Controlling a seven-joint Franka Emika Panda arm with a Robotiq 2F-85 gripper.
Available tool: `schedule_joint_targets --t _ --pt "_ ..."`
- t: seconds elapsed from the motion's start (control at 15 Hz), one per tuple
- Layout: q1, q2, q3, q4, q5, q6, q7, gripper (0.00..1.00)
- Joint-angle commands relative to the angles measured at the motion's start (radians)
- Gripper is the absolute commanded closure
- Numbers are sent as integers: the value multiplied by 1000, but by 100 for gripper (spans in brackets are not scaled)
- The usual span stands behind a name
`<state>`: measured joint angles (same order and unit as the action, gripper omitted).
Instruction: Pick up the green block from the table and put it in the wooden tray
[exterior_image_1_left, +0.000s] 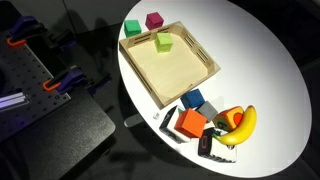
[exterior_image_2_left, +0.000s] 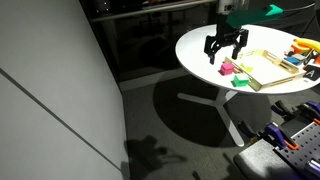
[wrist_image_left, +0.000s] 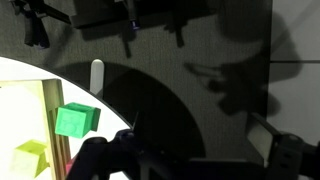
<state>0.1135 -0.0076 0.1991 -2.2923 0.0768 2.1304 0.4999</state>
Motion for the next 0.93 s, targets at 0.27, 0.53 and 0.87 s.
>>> schedule_joint_targets --t 0.27,0.53,0.87 --pt "1 -2 -52 -136 -143 250 47 0" --pt "-15 2 -86 -202 -196 303 43 0" --pt "-40 27 -129 -235 -279 305 59 0"
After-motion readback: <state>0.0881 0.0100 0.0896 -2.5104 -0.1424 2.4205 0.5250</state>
